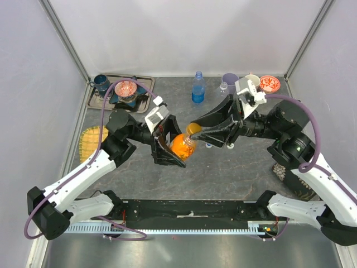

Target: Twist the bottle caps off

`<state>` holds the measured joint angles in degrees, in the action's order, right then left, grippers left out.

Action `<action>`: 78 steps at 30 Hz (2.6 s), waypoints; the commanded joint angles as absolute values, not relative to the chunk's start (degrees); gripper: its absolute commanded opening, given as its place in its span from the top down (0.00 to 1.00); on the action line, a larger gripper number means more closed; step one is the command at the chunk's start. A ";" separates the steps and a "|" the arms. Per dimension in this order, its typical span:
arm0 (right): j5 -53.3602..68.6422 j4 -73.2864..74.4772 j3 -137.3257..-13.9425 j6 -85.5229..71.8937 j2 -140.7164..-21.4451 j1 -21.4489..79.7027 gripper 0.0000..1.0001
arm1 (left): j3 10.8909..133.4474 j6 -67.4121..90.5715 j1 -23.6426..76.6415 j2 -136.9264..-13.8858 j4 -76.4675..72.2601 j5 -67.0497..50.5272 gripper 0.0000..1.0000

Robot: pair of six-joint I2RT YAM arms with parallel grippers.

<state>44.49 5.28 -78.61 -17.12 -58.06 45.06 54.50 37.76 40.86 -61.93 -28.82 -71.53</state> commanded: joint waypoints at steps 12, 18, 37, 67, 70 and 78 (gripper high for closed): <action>-13.97 20.74 -70.69 -19.68 -62.31 45.35 1.00 | 48.44 11.95 40.25 -43.00 5.44 -23.15 0.60; -7.74 9.24 -53.80 -27.93 -71.00 45.70 1.00 | 42.02 11.52 40.25 -29.12 9.66 -8.18 0.59; -7.82 1.76 -58.98 -29.62 -103.80 54.67 1.00 | 38.94 10.37 40.25 -22.06 14.94 -5.10 0.59; -23.31 19.97 -77.52 -26.11 -75.86 53.35 0.13 | 40.08 9.58 40.25 -25.91 11.79 -8.24 0.59; -13.56 16.19 -77.96 -26.28 -71.37 53.35 0.12 | 41.04 8.44 40.25 -30.30 10.38 -11.76 0.59; 4.56 13.10 -79.10 -30.32 -71.36 53.35 0.11 | 43.76 5.71 40.34 -38.75 5.54 -18.54 0.59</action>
<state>-5.06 14.24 -78.28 -28.40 -69.36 53.12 39.92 9.43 40.51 -36.27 11.25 -13.63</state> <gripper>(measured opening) 0.891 0.695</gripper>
